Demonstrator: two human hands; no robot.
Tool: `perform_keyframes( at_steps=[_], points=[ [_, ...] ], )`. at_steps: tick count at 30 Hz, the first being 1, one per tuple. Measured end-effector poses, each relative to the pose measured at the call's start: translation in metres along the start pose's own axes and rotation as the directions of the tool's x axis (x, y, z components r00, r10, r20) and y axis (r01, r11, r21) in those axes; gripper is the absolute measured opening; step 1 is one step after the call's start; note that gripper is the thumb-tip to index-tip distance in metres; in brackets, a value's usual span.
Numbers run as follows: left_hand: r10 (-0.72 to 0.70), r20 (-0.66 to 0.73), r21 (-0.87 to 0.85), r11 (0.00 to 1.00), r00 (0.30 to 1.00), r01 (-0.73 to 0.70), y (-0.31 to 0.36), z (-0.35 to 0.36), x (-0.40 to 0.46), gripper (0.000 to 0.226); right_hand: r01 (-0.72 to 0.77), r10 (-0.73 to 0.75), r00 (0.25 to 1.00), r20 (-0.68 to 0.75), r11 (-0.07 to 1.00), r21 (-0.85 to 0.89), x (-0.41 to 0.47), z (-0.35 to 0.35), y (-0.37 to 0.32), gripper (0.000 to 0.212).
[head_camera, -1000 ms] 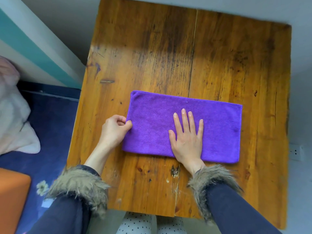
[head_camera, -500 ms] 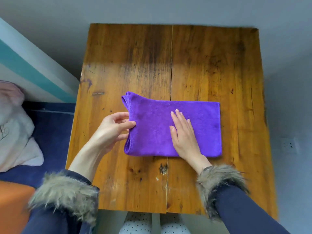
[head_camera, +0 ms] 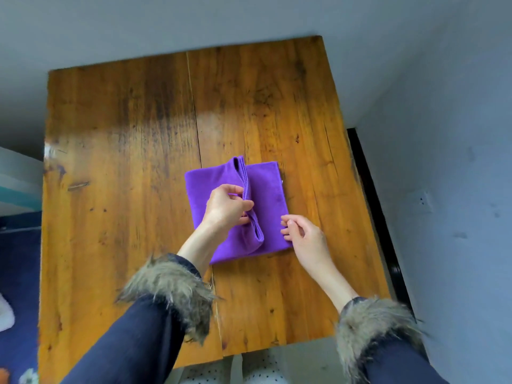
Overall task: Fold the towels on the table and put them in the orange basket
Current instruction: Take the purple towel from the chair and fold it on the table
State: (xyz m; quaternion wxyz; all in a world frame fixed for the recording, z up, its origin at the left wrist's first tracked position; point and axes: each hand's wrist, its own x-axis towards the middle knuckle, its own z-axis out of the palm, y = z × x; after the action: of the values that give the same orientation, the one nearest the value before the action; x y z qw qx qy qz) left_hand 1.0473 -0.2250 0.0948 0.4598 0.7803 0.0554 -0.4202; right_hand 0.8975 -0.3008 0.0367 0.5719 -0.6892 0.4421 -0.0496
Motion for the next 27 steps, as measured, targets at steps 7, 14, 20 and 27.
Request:
perform_keyframes(
  at_steps=[7, 14, 20, 27],
  points=[
    [0.1, -0.015, 0.105, 0.99, 0.995, -0.098, -0.003, 0.034, 0.01, 0.028, -0.076, 0.073, 0.995, 0.063, 0.996, 0.056, 0.009, -0.007, 0.009, 0.026],
    [0.104, -0.006, 0.15, 0.983, 0.995, -0.102, -0.011, 0.057, 0.017, 0.021, -0.157, 0.146, 0.983, 0.114, 0.984, 0.089, 0.015, -0.014, 0.002, 0.028],
    [0.583, -0.089, 0.424, 0.756, 0.808, -0.499, -0.037, 0.031, 0.003, 0.022, -0.156, 0.157, 0.987, 0.032, 0.987, -0.037, 0.022, -0.008, -0.005, 0.023],
    [0.669, 0.143, 0.89, 0.237, 0.73, -0.391, -0.078, -0.022, 0.019, 0.054, -0.058, 0.06, 0.998, -0.005, 0.932, -0.357, 0.028, 0.002, -0.013, 0.014]
  ],
)
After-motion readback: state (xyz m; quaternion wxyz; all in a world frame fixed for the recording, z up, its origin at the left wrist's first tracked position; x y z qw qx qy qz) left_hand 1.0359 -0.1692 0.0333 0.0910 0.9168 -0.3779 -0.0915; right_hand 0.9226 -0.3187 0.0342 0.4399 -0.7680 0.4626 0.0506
